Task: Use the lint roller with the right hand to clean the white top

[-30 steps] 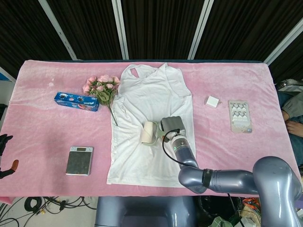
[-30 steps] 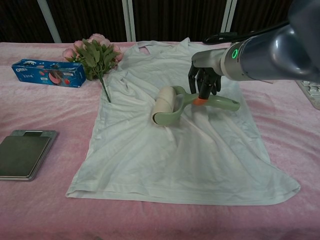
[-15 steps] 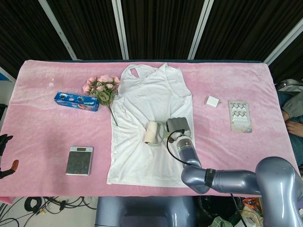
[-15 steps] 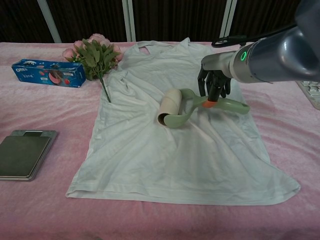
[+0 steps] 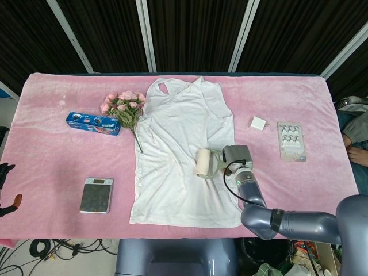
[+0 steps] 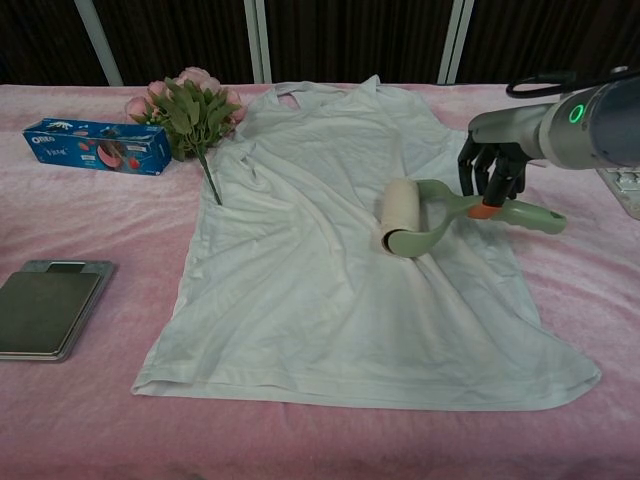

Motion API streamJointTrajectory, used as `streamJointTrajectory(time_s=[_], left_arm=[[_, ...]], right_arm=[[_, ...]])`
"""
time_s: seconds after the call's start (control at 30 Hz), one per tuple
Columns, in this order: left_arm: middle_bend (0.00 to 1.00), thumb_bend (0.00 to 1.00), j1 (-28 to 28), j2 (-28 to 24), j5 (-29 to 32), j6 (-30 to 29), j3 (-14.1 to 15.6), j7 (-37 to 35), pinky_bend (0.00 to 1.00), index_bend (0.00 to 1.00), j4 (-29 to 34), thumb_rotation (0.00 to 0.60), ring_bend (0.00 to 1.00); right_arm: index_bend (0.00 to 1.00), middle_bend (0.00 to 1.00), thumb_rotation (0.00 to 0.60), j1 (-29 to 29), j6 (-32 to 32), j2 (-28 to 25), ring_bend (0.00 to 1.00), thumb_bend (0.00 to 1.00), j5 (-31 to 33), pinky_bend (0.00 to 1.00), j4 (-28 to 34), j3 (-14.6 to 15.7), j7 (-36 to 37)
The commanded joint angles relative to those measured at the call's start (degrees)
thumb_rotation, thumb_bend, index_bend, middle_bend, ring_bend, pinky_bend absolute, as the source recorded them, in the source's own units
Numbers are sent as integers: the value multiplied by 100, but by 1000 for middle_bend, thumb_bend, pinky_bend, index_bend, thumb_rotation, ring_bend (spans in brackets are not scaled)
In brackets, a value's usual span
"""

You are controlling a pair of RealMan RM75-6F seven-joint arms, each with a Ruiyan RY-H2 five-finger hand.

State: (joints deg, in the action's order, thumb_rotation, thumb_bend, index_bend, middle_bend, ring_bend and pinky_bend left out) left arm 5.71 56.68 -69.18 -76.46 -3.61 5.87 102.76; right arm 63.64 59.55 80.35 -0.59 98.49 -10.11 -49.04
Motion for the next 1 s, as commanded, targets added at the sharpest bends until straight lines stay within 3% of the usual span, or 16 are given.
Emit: streamJointTrajectory(time_s=[0.03,0.27,0.77,1.0], left_arm=[[60,393,-1,1,-2,-2,1,-3,39,116,2,600,40],[60,393,-3,5,7,-24,-15,-9,39,116,10,600,40],[60,392,-9,-6,14,-11,1,5,39,116,5,600,40],[60,393,0,-2,17,-3,-1,20,39,116,12,600,40]], right_arm=[[724,597,600,-193,-6,-230,594,616,-142,414,176,142,147],[723,597,600,-460,-62,-554,594,616,-354,414,344,335,354],[725,598,600,-713,-248,-1010,595,617,-675,416,333,141,972],[726,599,600,-929,-435,-1423,596,617,-706,416,330,256,1184]])
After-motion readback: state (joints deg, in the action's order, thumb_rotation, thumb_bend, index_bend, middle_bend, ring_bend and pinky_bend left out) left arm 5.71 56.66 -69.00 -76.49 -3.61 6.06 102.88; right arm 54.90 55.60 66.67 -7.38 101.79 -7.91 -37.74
